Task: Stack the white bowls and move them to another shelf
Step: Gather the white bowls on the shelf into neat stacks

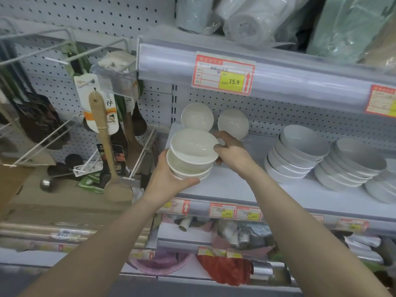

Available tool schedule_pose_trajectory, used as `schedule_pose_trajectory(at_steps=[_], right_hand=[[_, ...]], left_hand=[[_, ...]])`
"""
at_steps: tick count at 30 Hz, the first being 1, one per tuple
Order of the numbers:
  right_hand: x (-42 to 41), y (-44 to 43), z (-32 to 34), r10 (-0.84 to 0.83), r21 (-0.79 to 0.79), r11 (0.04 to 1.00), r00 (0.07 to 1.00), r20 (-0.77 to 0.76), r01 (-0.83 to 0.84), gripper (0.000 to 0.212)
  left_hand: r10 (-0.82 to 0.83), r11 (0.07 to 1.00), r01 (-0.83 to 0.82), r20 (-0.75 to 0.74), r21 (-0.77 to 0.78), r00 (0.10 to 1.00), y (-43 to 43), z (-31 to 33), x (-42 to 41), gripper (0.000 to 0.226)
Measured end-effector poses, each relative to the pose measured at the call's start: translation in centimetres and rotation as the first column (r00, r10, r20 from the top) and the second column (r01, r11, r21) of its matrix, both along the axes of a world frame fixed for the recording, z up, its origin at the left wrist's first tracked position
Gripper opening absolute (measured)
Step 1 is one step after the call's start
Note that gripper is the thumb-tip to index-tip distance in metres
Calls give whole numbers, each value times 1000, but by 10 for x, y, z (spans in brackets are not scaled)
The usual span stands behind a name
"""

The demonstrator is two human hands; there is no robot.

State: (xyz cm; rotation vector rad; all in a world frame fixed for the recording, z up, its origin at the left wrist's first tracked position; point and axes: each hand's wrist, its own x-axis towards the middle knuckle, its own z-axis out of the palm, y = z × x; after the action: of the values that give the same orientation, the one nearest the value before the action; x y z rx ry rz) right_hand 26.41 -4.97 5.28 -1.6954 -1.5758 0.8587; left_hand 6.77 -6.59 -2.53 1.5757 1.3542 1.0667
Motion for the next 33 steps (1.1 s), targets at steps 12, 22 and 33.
schedule_pose_trajectory(at_steps=[12,22,33], right_hand=[[-6,13,-30,-8,42,999,978,211,-1,39],[22,39,-30,-136,93,988,978,156,123,26],[30,128,-43,-239,374,926,709,663,-38,25]], left_hand=[[-36,999,36,4,1,999,2,-6,-5,109],[-71,997,71,33,-15,997,1,-10,-7,108],[-91,996,87,-132,-34,987,10,-12,-9,117]])
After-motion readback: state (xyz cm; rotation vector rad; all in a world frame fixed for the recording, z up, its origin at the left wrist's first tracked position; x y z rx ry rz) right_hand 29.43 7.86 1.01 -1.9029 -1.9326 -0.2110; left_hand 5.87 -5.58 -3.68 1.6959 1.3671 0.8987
